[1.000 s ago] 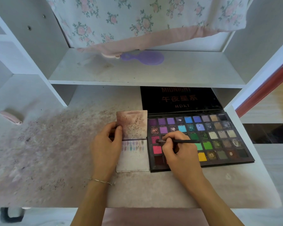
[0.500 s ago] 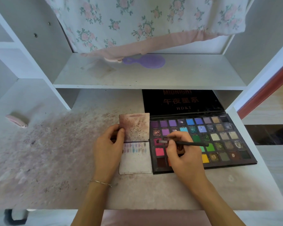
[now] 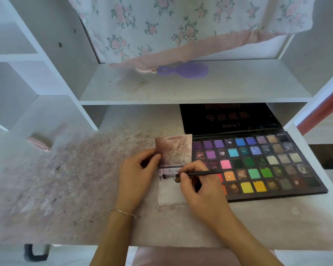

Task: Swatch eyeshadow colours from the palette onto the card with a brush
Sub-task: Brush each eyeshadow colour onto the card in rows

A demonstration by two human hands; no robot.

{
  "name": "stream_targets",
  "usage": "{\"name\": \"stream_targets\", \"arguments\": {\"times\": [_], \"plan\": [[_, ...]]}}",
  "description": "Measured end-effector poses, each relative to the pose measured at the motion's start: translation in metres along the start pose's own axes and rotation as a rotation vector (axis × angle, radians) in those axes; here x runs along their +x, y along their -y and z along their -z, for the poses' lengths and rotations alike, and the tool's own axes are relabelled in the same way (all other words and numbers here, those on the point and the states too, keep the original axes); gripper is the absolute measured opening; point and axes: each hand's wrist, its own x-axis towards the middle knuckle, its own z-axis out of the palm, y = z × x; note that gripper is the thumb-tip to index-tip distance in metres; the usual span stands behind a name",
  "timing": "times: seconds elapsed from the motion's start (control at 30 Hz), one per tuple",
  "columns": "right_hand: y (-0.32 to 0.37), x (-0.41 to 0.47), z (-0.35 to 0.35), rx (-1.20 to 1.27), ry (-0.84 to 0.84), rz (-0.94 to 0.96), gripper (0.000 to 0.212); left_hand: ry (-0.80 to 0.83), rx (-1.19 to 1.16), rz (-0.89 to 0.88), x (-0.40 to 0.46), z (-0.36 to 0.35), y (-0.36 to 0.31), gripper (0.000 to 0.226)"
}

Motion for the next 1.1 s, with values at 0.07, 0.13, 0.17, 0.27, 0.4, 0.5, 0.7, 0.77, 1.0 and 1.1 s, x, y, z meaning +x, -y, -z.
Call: {"name": "stream_targets", "arguments": {"times": [0.07,0.13,0.17,0.27,0.4,0.5,0.7,0.77,1.0,1.1], "plan": [[-0.0002,-0.0013,-0.0029,-0.031,0.025,-0.011,0.011,0.004,0.006,-0.010,-0.0005,0.0001,0.0002,0.020],[-0.0011,-0.0022,-0.0035,-0.055,0.049,-0.006,0.012,-0.003,0.011,-0.016,-0.0008,0.0001,0.0012,0.018],[-0.0010,-0.0024,-0.0032,-0.060,0.060,-0.003,0.012,-0.006,0.015,-0.013,-0.0006,-0.0001,0.0018,0.016],[-0.0007,-0.0017,-0.0027,-0.059,0.074,0.008,0.014,-0.008,0.038,-0.003,-0.0004,-0.0003,0.0028,0.017],[0.0000,-0.0015,-0.0031,-0.054,0.080,0.016,0.016,-0.019,0.054,-0.004,-0.0003,-0.0006,0.0021,0.018],[-0.0004,-0.0012,-0.0032,-0.060,0.089,0.012,0.010,-0.026,0.049,0.002,-0.0004,-0.0008,0.0015,0.017],[-0.0013,-0.0025,-0.0026,-0.103,0.128,-0.009,0.009,-0.024,0.055,-0.005,-0.0011,-0.0010,0.0008,0.017],[-0.0019,-0.0021,-0.0021,-0.109,0.139,-0.016,0.012,-0.023,0.066,0.003,-0.0009,-0.0014,0.0015,0.017],[-0.0016,-0.0021,-0.0019,-0.119,0.150,-0.017,0.012,-0.030,0.099,0.019,0.0003,-0.0022,0.0021,0.016],[-0.0013,-0.0021,-0.0016,-0.121,0.162,-0.019,0.014,-0.023,0.107,0.019,0.0005,-0.0025,0.0011,0.016]]}}
